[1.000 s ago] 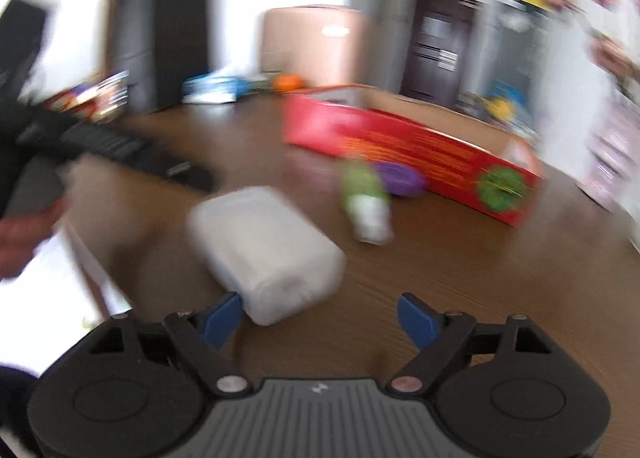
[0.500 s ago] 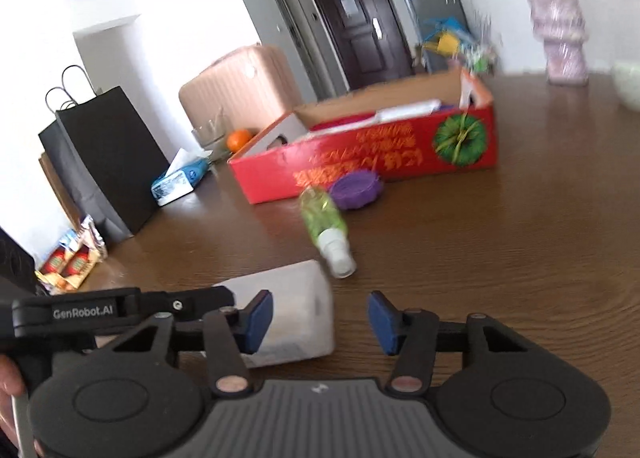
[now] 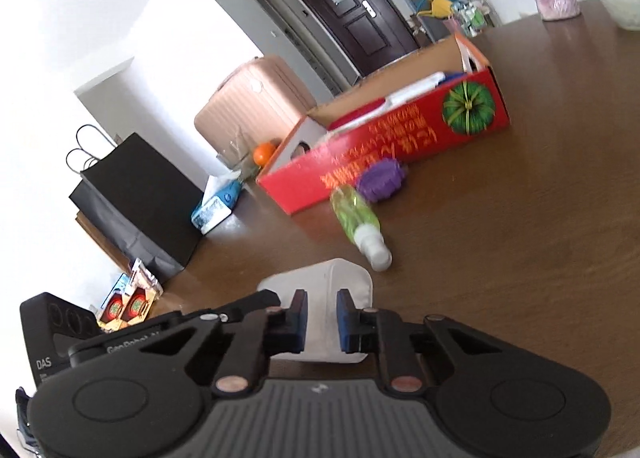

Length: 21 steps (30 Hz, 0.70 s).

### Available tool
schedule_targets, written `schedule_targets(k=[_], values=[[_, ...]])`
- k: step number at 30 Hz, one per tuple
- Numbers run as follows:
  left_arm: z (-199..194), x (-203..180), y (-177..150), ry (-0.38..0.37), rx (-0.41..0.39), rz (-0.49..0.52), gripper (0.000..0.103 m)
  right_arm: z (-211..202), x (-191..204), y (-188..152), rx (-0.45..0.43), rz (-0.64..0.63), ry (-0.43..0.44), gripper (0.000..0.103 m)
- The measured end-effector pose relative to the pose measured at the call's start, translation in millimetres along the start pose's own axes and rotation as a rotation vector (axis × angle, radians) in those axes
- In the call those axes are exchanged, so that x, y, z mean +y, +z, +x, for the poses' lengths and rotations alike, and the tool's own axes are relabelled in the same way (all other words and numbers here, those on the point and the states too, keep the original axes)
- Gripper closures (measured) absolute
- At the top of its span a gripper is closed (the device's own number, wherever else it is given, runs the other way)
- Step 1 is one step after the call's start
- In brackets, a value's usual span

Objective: Organize rigid objects
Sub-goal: 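Carry the frosted container into the box and open both tools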

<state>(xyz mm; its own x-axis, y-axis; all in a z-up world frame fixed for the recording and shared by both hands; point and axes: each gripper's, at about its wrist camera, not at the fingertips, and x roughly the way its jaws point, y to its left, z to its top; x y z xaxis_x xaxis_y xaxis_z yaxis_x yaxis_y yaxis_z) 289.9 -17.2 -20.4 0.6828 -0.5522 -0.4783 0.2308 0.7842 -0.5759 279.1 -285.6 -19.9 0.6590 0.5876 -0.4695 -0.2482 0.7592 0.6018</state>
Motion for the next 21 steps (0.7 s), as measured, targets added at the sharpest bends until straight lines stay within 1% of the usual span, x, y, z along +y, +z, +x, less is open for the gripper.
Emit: schedule_targets(k=[3,6,9,12,14,17,21], values=[[-1.0,-4.8,15.6,-0.019,-0.041,0.018,0.067,-1.9,7.3,13.5,-0.03,-0.03,-0.002,0.088],[5.3,-12.0,45.6,-0.023,-0.065,0.05,0.067,0.7,11.3,37.4,-0.064,-0.035,0.015,0.088],[19.1,-23.9,86.0,-0.027,-0.118,0.115,0.068,10.4,16.0,76.8,-0.1,-0.068,0.022,0.088],[44.2,-29.6,128.9,-0.042,-0.135,0.138,0.068,25.8,11.4,119.2,-0.133,-0.054,0.033,0.088],[67.7,-28.4,153.8,-0.044,-0.119,0.134,0.068,40.5,4.8,146.1,-0.148,-0.044,0.021,0.088],[105.8,-19.5,179.2,-0.021,-0.081,0.116,0.069,68.4,-10.4,178.6,-0.146,-0.014,-0.004,0.088],[145.7,-0.2,189.2,0.015,-0.043,0.086,0.069,106.9,-31.0,198.2,-0.119,0.008,-0.041,0.088]])
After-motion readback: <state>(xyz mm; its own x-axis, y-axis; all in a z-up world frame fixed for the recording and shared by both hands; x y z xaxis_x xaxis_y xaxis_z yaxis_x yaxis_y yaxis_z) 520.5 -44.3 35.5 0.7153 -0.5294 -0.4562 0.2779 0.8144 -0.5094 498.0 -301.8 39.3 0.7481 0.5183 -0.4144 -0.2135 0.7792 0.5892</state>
